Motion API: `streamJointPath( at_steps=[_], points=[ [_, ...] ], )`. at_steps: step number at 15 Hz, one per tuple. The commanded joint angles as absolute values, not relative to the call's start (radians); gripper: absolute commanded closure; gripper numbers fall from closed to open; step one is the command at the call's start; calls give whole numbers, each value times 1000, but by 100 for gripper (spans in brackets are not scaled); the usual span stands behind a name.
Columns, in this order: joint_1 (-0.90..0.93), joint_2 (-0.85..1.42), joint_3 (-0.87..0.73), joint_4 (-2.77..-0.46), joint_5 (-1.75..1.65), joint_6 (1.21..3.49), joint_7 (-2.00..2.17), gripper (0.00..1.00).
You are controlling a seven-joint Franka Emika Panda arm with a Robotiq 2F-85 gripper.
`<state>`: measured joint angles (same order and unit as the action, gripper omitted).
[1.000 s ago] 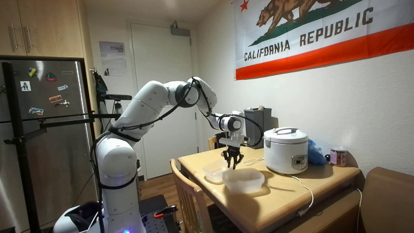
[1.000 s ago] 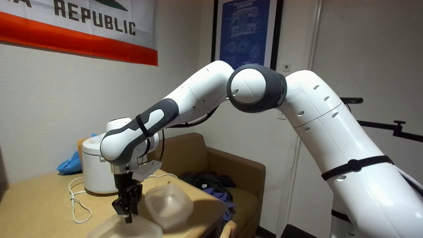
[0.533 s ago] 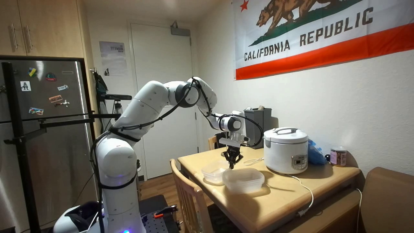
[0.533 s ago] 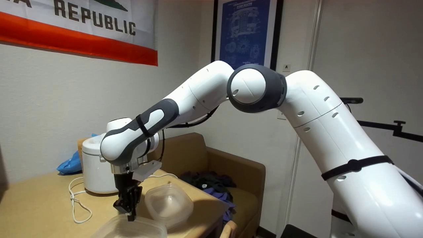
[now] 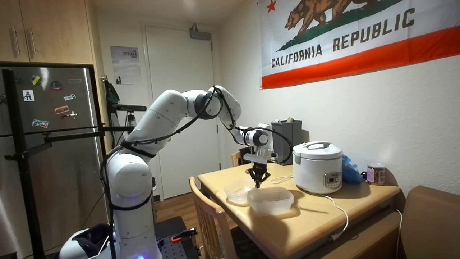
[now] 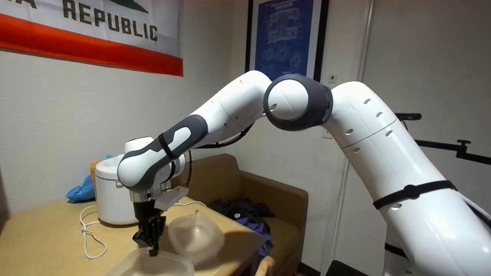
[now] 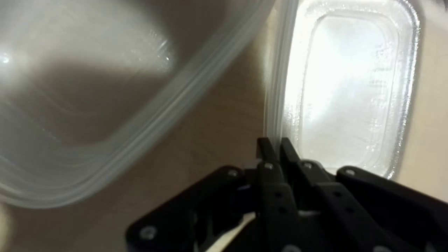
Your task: Put the bowls inside one another
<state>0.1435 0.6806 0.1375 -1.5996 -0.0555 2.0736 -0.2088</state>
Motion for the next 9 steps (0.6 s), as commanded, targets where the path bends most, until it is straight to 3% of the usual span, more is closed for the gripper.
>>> streamJointPath(
  at_steps=[1, 2, 3, 5, 6, 7, 8, 9],
  points=[
    [149, 657, 131, -1633, -62, 2089, -181, 98],
    [150, 656, 130, -1634, -64, 2088, -181, 91],
    [150, 655, 130, -1635, -65, 2089, -180, 66],
    [150, 653, 129, -1637, -65, 2090, -179, 62],
    [150, 653, 129, -1638, -65, 2091, -178, 64],
    [150, 653, 129, -1640, -66, 2091, -178, 88],
    [151, 652, 129, -1641, -67, 2090, -177, 81],
    [152, 651, 129, -1642, -69, 2091, -178, 93]
  ],
)
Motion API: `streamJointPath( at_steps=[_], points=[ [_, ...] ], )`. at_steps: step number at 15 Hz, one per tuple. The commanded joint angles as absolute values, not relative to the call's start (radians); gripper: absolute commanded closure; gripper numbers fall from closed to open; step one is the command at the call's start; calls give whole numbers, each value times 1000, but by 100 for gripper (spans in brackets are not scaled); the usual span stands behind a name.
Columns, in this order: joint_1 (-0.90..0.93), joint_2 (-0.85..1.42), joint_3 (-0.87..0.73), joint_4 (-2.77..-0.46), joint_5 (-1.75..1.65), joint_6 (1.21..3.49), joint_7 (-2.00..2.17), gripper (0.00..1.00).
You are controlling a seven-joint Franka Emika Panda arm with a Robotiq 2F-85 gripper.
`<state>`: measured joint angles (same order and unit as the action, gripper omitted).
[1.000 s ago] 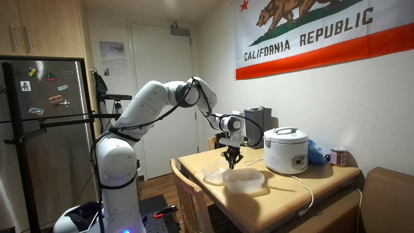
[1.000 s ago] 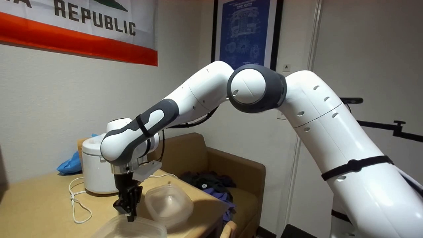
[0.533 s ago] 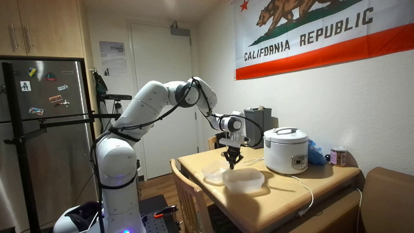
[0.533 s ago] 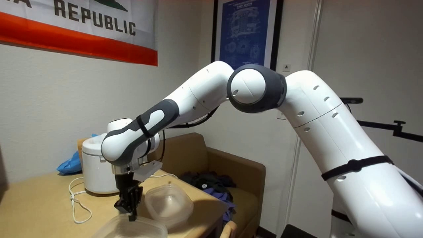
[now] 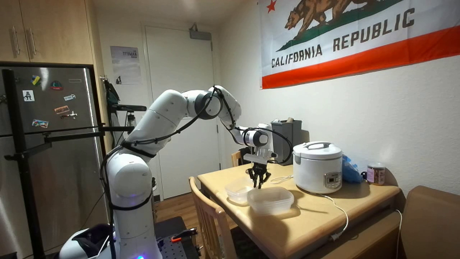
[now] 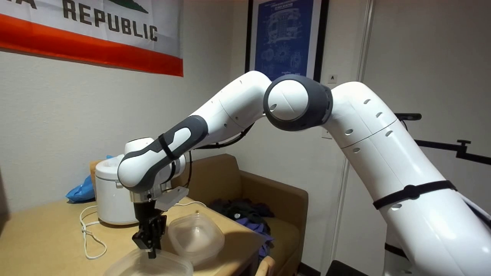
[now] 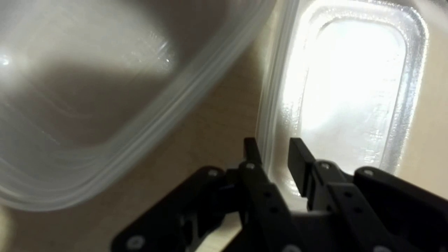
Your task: Put the bowls inside one another
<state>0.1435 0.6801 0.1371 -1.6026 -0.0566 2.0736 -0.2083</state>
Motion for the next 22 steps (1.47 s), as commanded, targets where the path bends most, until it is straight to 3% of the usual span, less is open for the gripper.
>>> streamJointPath(
  at_steps=[1, 2, 4, 8, 9, 12, 15, 18, 19, 22],
  points=[
    [154, 649, 127, -1643, -72, 2089, -176, 90],
    [153, 647, 128, -1645, -70, 2092, -174, 60],
    [154, 639, 129, -1653, -70, 2097, -172, 62],
    [156, 626, 128, -1665, -71, 2105, -167, 35],
    [156, 625, 128, -1666, -72, 2106, -166, 77],
    [158, 621, 127, -1668, -73, 2107, -163, 68],
    [159, 613, 126, -1676, -75, 2110, -151, 80],
    [159, 604, 125, -1685, -75, 2112, -148, 72],
    [159, 601, 124, -1688, -77, 2113, -148, 89],
    [159, 591, 123, -1699, -78, 2114, -147, 100]
  ],
)
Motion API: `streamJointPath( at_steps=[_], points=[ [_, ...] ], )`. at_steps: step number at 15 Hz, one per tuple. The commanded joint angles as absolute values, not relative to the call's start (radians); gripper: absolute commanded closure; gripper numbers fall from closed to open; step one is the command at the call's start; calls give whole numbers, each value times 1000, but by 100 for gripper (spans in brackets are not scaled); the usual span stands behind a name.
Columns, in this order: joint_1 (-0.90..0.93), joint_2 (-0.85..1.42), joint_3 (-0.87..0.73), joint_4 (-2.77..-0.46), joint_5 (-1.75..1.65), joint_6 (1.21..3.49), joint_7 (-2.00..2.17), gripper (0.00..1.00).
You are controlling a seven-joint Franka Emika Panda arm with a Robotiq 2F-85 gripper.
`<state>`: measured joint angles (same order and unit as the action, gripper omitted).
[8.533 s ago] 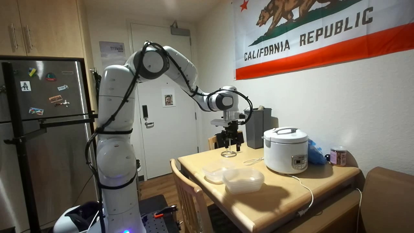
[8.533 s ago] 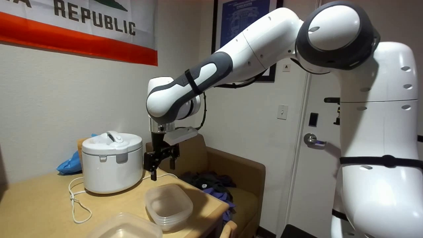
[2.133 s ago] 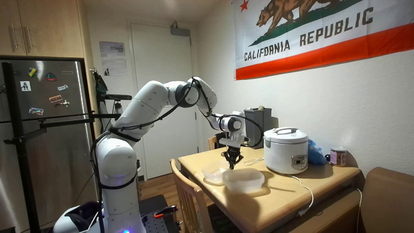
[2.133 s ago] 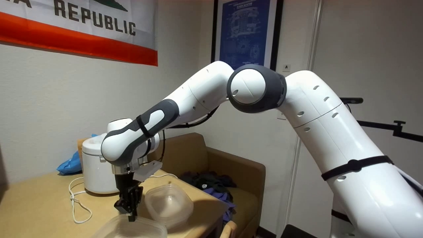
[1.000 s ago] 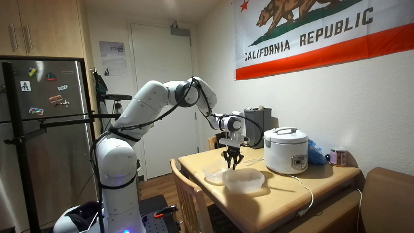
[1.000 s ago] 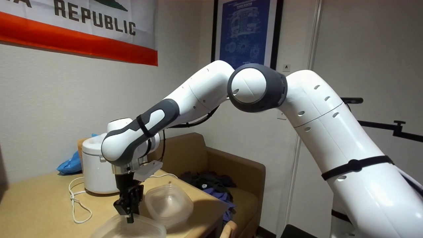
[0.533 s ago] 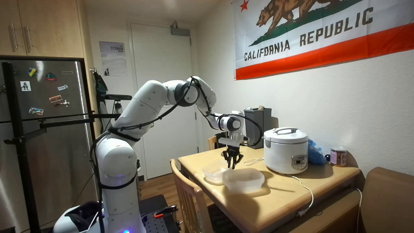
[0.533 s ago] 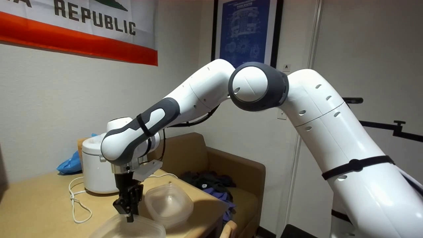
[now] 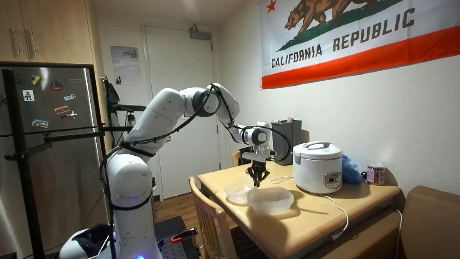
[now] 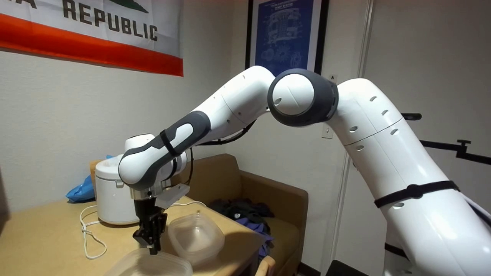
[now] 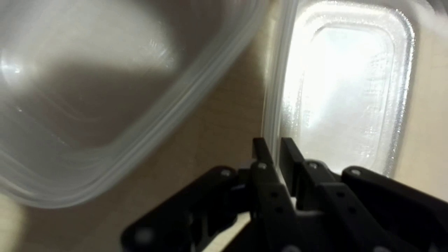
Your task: Put the bowls inside one another
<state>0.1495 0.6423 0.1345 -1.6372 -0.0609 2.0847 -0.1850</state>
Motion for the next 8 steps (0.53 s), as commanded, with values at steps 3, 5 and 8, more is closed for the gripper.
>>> streamJointPath(
  at_steps=[3, 5, 8],
  points=[
    [160, 586, 122, -1706, -80, 2116, -140, 98],
    [161, 587, 121, -1705, -85, 2114, -135, 98],
    [163, 578, 121, -1712, -85, 2107, -126, 98]
  ],
)
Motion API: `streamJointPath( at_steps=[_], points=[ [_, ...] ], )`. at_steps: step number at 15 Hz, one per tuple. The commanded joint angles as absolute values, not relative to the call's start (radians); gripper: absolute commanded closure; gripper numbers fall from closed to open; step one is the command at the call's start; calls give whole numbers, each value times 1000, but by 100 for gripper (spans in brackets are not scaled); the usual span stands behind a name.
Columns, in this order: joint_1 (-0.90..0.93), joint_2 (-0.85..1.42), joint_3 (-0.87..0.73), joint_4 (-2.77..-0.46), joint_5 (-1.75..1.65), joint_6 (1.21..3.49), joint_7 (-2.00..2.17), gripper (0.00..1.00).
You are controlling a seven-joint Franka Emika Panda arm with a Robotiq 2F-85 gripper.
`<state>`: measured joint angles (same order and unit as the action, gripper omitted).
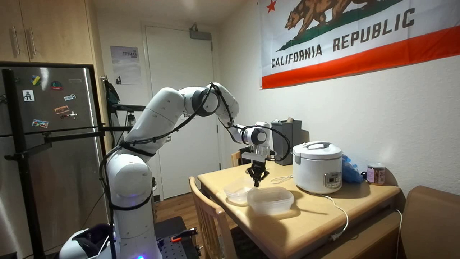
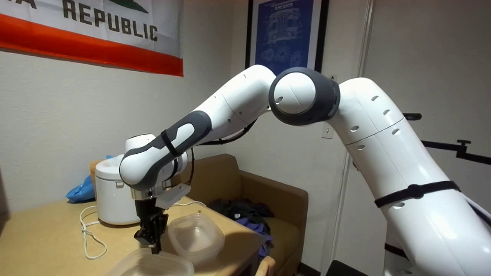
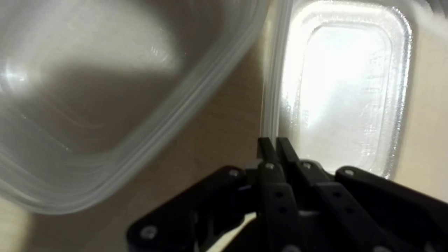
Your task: Put the bowls inside one another
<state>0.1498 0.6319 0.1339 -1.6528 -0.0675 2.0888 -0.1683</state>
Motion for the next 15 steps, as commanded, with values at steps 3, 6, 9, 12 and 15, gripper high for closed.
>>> streamJointPath(
  at_steps=[3, 6, 9, 12, 15],
  points=[
    [167, 543, 123, -1739, -85, 2094, -114, 98],
    [176, 502, 125, -1765, -89, 2069, -101, 98],
    [184, 469, 127, -1785, -95, 2048, -92, 98],
    [193, 448, 124, -1786, -106, 2019, -85, 98],
    [188, 417, 127, -1788, -102, 2010, -74, 98]
  ],
)
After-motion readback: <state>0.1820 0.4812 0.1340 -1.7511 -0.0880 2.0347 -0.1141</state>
